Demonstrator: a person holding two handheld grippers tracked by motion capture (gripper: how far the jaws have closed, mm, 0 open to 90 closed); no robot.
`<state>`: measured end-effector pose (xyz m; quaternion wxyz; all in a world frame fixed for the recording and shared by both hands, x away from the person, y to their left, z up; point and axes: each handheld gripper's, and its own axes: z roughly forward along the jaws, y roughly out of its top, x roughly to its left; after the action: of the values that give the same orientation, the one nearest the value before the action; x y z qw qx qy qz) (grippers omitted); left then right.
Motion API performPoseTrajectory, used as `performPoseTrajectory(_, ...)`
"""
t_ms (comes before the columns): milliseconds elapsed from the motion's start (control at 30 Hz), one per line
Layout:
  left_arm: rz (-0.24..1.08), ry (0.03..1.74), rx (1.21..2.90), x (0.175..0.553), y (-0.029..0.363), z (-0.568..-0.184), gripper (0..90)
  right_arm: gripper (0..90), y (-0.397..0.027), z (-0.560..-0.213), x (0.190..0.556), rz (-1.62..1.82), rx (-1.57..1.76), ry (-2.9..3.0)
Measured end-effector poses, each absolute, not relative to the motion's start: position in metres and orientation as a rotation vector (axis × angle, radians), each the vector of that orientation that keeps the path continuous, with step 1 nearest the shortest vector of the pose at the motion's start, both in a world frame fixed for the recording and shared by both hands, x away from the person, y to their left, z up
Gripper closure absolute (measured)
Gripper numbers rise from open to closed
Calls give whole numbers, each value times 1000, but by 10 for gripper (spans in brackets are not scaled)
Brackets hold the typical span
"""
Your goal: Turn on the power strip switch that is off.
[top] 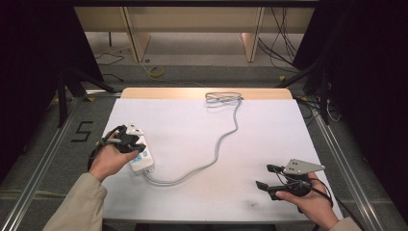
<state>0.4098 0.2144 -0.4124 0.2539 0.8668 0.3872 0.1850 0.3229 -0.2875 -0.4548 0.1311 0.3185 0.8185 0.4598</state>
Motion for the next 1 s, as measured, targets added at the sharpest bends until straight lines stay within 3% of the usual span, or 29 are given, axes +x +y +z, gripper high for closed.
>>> performPoseTrajectory(1000, 490, 1086, 2390, 425, 211, -421, 898, 250, -287, -455, 323, 1335, 923, 2379)
